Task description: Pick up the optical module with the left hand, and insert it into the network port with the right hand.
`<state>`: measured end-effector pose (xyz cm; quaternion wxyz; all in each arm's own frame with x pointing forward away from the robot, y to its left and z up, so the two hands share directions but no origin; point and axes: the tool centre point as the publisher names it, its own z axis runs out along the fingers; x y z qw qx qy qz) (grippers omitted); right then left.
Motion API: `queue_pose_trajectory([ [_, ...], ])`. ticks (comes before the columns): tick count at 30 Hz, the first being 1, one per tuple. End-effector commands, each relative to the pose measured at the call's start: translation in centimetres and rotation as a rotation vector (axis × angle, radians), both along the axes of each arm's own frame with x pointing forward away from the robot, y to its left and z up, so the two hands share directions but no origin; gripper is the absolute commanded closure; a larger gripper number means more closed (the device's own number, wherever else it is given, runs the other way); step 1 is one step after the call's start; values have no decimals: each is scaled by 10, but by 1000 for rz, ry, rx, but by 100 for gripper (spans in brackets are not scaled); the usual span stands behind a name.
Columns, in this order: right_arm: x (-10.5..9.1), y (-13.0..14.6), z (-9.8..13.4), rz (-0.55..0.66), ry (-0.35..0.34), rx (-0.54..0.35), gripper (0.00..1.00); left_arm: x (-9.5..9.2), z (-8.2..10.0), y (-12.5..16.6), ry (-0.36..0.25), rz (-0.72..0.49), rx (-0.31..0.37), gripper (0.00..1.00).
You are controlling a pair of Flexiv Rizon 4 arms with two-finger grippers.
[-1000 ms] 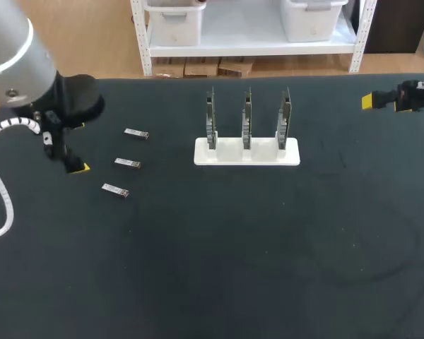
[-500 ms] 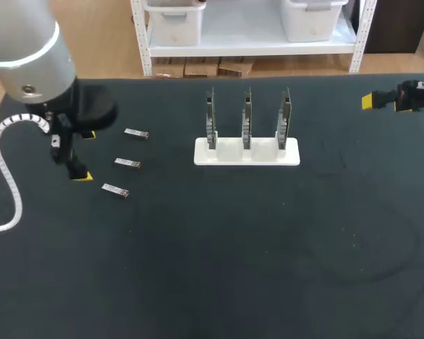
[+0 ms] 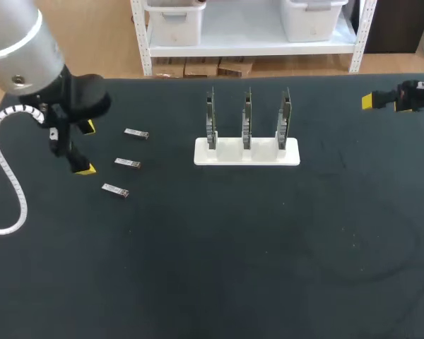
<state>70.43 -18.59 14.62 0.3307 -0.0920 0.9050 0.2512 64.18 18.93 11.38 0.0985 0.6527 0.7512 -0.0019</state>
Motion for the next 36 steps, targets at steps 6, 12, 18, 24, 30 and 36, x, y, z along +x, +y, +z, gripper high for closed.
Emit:
queue_pose_trajectory([
  [6, -1, 0, 1, -2, 1, -2, 0, -1, 0, 1, -3, -2, -1, 0],
  [12, -1, 0, 1, -2, 1, -2, 0, 1, 4, -12, -1, -177, 95, 0],
  [18, -1, 0, 1, -2, 1, -2, 0, -11, -5, -15, 78, -353, 177, 0],
  [24, -1, 0, 1, -2, 1, -2, 0, -13, -18, -8, 81, -385, 215, 0],
  [30, -1, 0, 1, -2, 1, -2, 0, -6, -20, -3, 75, -340, 97, 0],
  [36, -1, 0, 1, -2, 1, -2, 0, -6, -41, -11, 120, -322, 102, 0],
])
